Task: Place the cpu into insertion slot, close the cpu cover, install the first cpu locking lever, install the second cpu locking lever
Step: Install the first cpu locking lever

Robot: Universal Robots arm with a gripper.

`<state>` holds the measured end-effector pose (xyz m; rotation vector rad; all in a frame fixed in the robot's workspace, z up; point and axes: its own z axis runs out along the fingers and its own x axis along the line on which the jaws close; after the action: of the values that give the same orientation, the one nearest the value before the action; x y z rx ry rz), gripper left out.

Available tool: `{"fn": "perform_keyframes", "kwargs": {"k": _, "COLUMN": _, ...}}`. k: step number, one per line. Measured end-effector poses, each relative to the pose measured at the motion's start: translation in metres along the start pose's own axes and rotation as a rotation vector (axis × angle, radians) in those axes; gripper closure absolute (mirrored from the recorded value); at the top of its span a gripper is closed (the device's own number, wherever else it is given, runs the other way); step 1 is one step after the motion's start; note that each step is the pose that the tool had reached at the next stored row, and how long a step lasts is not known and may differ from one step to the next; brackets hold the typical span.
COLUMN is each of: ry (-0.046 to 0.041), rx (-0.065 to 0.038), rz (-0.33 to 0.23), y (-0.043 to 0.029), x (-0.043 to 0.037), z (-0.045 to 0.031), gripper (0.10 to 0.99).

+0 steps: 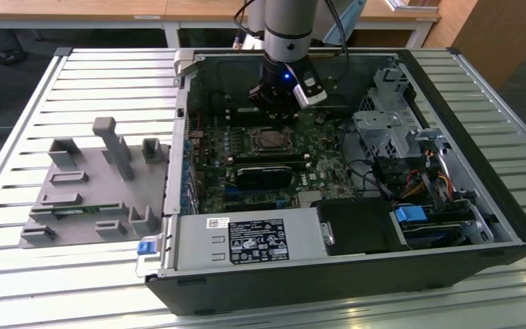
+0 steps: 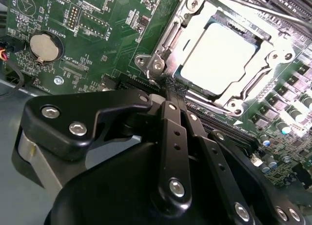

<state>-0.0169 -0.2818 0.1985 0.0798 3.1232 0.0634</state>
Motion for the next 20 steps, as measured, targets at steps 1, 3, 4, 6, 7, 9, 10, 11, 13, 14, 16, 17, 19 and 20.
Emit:
{"fn": "perform_keyframes", "kwargs": {"k": 1, "ry": 0.0004, "rx": 0.001, "rz": 0.0, "y": -0.0001, "x": 0.0001, "z": -0.0019, "gripper": 0.98}}
{"fn": "perform_keyframes", "kwargs": {"k": 3, "ry": 0.0005, "rx": 0.001, "rz": 0.0, "y": 0.0, "x": 0.0, "z": -0.0062, "gripper": 0.98}}
{"fn": "perform_keyframes", "kwargs": {"k": 4, "ry": 0.0006, "rx": 0.001, "rz": 0.0, "y": 0.0001, "x": 0.0, "z": -0.0085, "gripper": 0.98}}
{"fn": "perform_keyframes", "kwargs": {"k": 6, "ry": 0.0005, "rx": 0.001, "rz": 0.0, "y": 0.0002, "x": -0.0001, "z": -0.0114, "gripper": 0.98}}
{"fn": "perform_keyframes", "kwargs": {"k": 7, "ry": 0.0005, "rx": 0.001, "rz": 0.0, "y": 0.0003, "x": -0.0001, "z": -0.0116, "gripper": 0.98}}
{"fn": "perform_keyframes", "kwargs": {"k": 9, "ry": 0.0005, "rx": 0.001, "rz": 0.0, "y": 0.0002, "x": -0.0001, "z": -0.0116, "gripper": 0.98}}
{"fn": "perform_keyframes", "kwargs": {"k": 10, "ry": 0.0006, "rx": 0.001, "rz": 0.0, "y": -0.0002, "x": -0.0001, "z": -0.0117, "gripper": 0.98}}
{"fn": "perform_keyframes", "kwargs": {"k": 11, "ry": 0.0006, "rx": 0.001, "rz": 0.0, "y": -0.0005, "x": -0.0001, "z": -0.0117, "gripper": 0.98}}
{"fn": "perform_keyframes", "kwargs": {"k": 13, "ry": 0.0006, "rx": 0.001, "rz": 0.0, "y": -0.0012, "x": -0.0001, "z": -0.0117, "gripper": 0.98}}
{"fn": "perform_keyframes", "kwargs": {"k": 14, "ry": 0.0006, "rx": 0.001, "rz": 0.0, "y": -0.0016, "x": -0.0002, "z": -0.0117, "gripper": 0.98}}
{"fn": "perform_keyframes", "kwargs": {"k": 16, "ry": 0.0006, "rx": 0.001, "rz": 0.0, "y": -0.0028, "x": -0.0002, "z": -0.0118, "gripper": 0.98}}
{"fn": "perform_keyframes", "kwargs": {"k": 17, "ry": 0.0006, "rx": 0.001, "rz": 0.0, "y": -0.0036, "x": -0.0003, "z": -0.0118, "gripper": 0.98}}
{"fn": "perform_keyframes", "kwargs": {"k": 19, "ry": 0.0005, "rx": 0.001, "rz": 0.0, "y": -0.005, "x": -0.0003, "z": -0.0118, "gripper": 0.98}}
{"fn": "perform_keyframes", "kwargs": {"k": 20, "ry": 0.0006, "rx": 0.001, "rz": 0.0, "y": -0.0055, "x": -0.0004, "z": -0.0119, "gripper": 0.98}}
